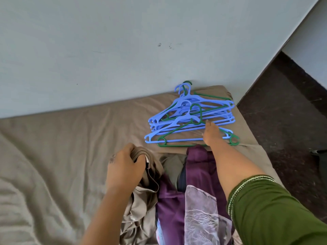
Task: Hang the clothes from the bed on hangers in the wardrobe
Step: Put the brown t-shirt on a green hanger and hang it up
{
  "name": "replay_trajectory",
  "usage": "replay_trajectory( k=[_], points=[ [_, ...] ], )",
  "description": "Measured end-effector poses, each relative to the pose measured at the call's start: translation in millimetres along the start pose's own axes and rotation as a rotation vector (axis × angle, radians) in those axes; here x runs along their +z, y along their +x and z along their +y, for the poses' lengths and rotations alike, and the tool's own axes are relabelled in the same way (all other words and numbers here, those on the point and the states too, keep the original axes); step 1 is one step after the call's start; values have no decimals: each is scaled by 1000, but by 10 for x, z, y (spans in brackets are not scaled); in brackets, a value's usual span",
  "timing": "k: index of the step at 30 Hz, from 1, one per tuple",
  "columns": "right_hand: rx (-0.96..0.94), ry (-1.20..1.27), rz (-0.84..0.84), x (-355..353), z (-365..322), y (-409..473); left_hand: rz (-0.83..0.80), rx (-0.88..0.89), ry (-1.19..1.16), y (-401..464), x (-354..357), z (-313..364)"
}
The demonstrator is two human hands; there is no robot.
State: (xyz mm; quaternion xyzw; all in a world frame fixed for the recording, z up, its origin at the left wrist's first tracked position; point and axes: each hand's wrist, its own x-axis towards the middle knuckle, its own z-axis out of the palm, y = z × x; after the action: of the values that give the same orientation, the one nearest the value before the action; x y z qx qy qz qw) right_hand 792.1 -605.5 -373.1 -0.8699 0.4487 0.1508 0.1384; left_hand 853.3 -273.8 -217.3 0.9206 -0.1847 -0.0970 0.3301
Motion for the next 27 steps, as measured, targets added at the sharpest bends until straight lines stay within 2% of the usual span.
replay_trajectory(
  k=[4, 7, 11, 13, 16, 18, 19, 20, 22, 24, 27],
  points=[
    [-129, 5, 252, 44, 128, 76, 4, -8, -3, 13, 123, -39],
    [-163, 88, 322, 103, 206, -16, 17, -18, 2, -60, 138, -19],
    [-309, 349, 317, -202, 68, -367, 59, -62, 1, -167, -132, 183],
    [-316, 465, 382, -270, -56, -611, 64, -87, 1, -173, -229, 223],
    [-353, 691, 544, -554, -283, -1228, 12, -186, -124, -240, -463, 355],
    [-317, 855, 566, -997, -448, -1813, -30, -276, -295, -365, -852, 556],
    [-251, 948, 566, -1038, -533, -1946, -59, -296, -324, -290, -850, 532],
    [-202, 1056, 544, -1282, -642, -2281, -59, -307, -317, -411, -1158, 646],
    [-138, 1410, 426, -1558, -841, -2639, -103, -299, -260, -380, -1361, 723],
    [-57, 1749, 250, -1934, -1049, -3143, -76, -280, -227, -619, -1825, 835],
    [17, 2011, 46, -2287, -1279, -3572, -40, -270, -242, -812, -2187, 919]
  ],
)
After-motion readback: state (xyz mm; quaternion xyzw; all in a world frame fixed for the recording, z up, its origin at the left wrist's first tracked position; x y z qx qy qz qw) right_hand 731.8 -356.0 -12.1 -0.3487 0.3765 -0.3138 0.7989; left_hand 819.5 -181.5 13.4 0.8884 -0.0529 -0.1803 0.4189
